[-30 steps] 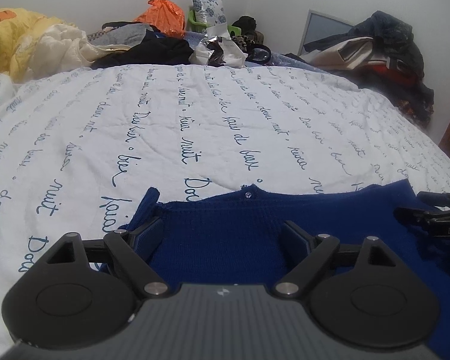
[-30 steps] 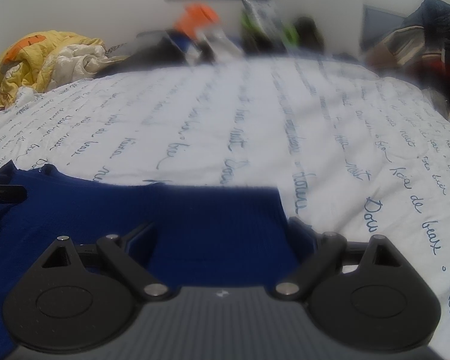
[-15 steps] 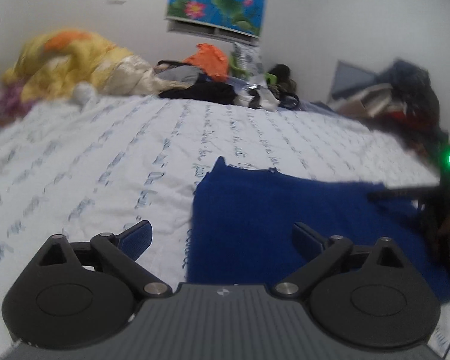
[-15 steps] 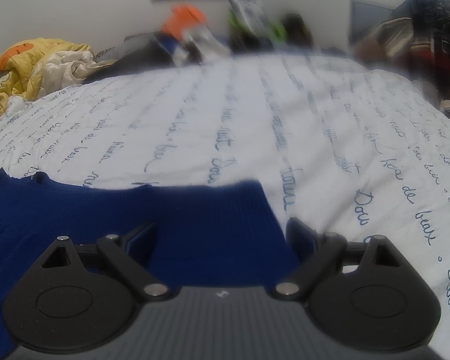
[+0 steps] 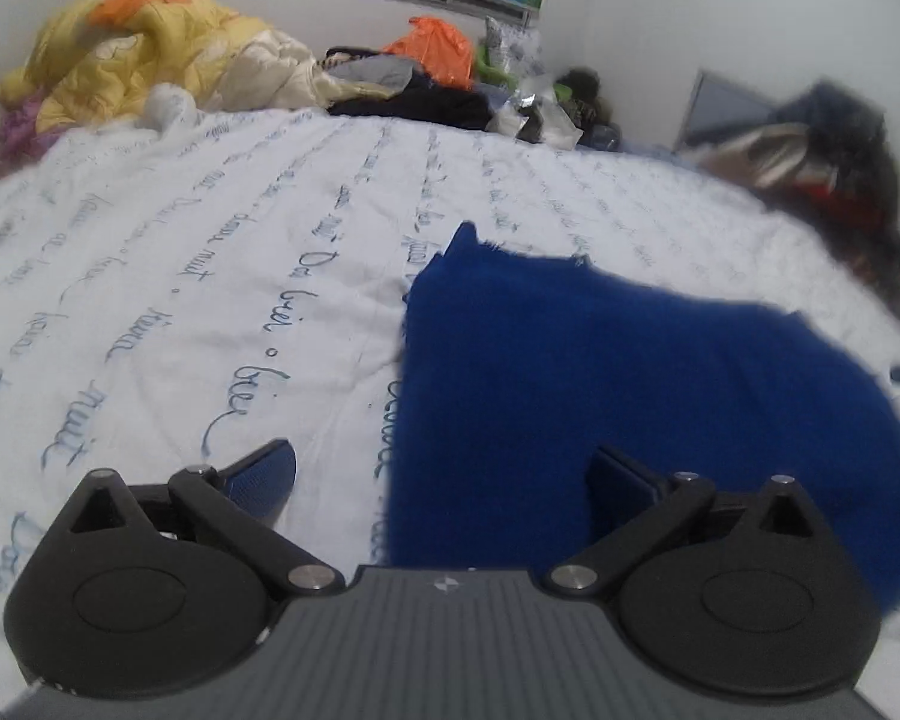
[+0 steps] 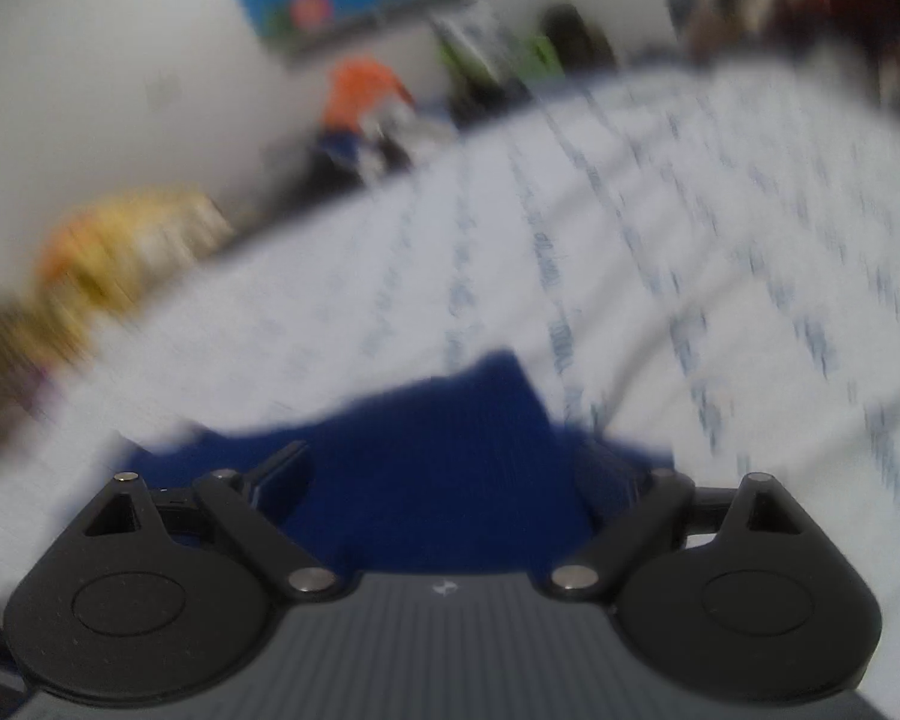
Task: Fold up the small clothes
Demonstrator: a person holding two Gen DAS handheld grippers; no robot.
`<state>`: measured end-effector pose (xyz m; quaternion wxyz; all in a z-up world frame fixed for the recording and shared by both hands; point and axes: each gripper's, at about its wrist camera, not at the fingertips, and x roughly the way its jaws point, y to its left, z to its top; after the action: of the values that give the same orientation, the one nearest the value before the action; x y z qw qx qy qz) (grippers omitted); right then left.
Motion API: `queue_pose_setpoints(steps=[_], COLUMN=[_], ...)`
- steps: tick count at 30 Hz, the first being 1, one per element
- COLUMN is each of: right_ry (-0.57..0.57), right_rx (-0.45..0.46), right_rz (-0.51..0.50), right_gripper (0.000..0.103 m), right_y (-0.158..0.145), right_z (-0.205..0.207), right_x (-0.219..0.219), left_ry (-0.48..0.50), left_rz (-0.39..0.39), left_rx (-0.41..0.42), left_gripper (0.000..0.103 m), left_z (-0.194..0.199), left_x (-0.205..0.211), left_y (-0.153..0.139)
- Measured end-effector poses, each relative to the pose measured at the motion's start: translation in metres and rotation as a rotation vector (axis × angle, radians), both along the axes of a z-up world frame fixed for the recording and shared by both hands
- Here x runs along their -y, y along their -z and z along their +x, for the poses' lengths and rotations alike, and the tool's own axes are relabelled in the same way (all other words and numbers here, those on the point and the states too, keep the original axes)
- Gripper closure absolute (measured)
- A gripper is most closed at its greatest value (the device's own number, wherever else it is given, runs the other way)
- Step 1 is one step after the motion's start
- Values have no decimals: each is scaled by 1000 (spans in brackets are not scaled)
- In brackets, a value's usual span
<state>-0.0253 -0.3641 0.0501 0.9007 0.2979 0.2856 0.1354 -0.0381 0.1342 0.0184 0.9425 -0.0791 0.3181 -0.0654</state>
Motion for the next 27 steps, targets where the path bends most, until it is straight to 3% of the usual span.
queue_pose_setpoints(steps=[2, 4, 6, 8, 11, 15, 17, 22, 27], right_ry=[-20, -61, -84, -110, -119, -115, -127, -113, -113], right_rx=[-13, -77, -141, -198, -217, -224, -220, -228, -256], right_rz=[120, 150, 159, 190, 200, 139, 135, 83, 87], right_gripper=[9, 9, 21, 43, 55, 55, 53, 53, 53], right_y=[1, 9, 19, 32, 41, 31, 26, 24, 32], right_z=[-27, -43, -54, -61, -66, -65, -67, -74, -80], right_x=[26, 36, 39, 42, 45, 44, 44, 45, 51], left_ry=[38, 60, 102, 136, 153, 134, 144, 170, 190], left_rz=[-22, -9, -34, -60, -49, -50, -92, -106, -172], left_rx=[-13, -17, -23, -35, -43, -61, -86, -123, -154], left_gripper=[0, 0, 0, 1, 5, 20, 35, 36, 36], left_z=[-9, -16, -21, -23, -24, -26, -26, -26, -26], left_x=[-2, 1, 4, 4, 6, 5, 2, 1, -8], left_y=[-3, -4, -4, -4, -3, -6, -9, -12, -11])
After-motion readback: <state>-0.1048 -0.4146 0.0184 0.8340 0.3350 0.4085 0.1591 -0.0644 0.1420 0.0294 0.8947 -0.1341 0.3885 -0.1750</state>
